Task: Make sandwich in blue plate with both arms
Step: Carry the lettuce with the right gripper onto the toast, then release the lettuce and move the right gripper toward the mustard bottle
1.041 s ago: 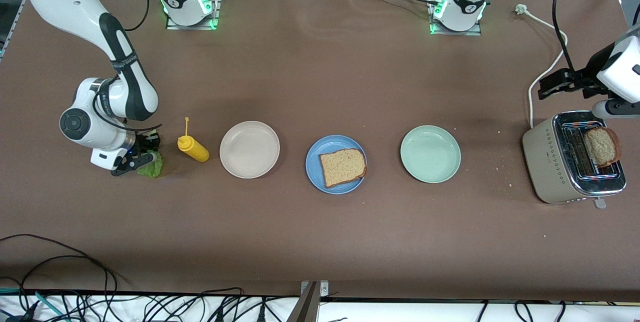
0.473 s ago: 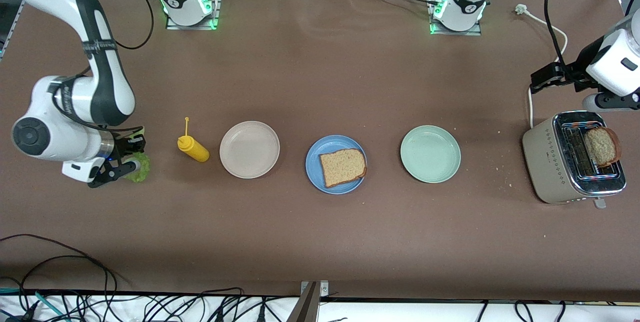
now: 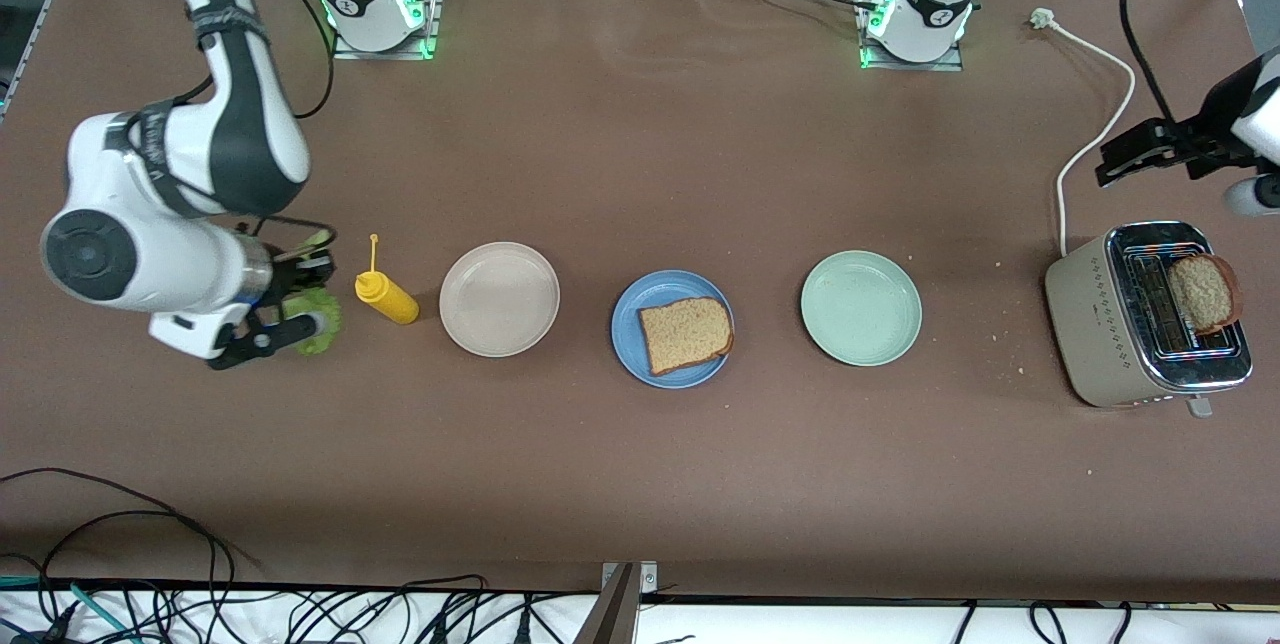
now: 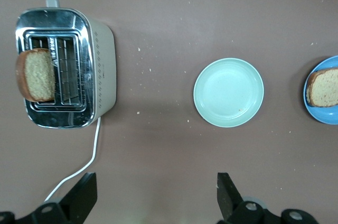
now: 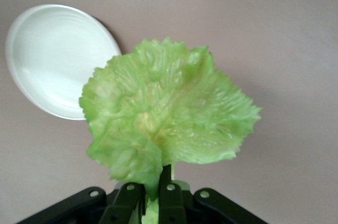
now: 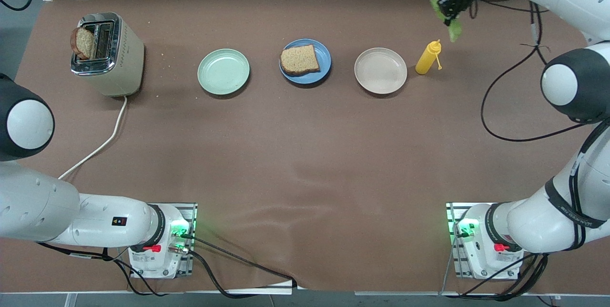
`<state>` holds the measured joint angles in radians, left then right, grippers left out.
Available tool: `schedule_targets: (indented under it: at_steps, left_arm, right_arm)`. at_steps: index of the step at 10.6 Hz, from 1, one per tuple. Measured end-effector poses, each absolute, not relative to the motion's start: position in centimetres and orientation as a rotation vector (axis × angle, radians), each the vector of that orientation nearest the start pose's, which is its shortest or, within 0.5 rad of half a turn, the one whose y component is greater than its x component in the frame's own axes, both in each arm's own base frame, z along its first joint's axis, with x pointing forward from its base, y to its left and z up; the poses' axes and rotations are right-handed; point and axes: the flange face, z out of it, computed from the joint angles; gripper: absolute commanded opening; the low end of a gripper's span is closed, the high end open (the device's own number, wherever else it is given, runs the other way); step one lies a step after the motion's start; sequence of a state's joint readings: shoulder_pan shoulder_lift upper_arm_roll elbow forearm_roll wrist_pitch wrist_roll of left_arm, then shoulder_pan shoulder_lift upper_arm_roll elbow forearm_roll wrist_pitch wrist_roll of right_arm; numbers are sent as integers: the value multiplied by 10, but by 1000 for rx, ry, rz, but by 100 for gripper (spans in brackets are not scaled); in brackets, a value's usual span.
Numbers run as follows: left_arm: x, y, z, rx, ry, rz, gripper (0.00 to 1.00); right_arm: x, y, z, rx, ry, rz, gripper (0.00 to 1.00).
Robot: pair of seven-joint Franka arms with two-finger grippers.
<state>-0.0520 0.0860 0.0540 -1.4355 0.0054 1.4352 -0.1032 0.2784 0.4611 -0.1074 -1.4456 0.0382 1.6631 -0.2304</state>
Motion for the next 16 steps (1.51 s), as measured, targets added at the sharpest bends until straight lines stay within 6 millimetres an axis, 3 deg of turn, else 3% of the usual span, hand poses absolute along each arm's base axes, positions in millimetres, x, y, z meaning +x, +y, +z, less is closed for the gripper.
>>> schedule_targets:
  at_steps: [2,4,6,7,9,11,12,13,14,16]
  left_arm:
    - [565,0,635,-3122,-162,114,100]
    - [565,-3,635,-3123,-156,114,100]
    - [565,-3,635,-3123,-155,114,100]
    - [565,-3,635,-3123,-155,114,100]
    - [565,-2,634,-3122,-158,115,100]
    - [565,-1,634,-3122,-160,116,100]
    - [565,-1,634,-3122,-161,116,100]
    - [565,-1,634,-3122,-162,116,100]
    - [565,0,634,-3122,-163,116,100]
    - [565,0,634,-3122,-163,116,100]
  right_arm:
    - [634,211,414,-3046,-724,339,8]
    - [611,308,408,-3037,-827,194,11]
    - [584,398,383,-3006,-907,23,11]
    - [575,427,367,-2980,-949,-53,12]
    - [572,468,320,-2910,-1001,-246,14]
    - [570,493,256,-2833,-1014,-397,25]
    - [567,502,230,-2794,-1014,-468,68]
    - [566,506,212,-2768,-1010,-521,100]
    - [565,508,204,-2753,-1008,-547,100]
    - [567,514,213,-2733,-997,-581,100]
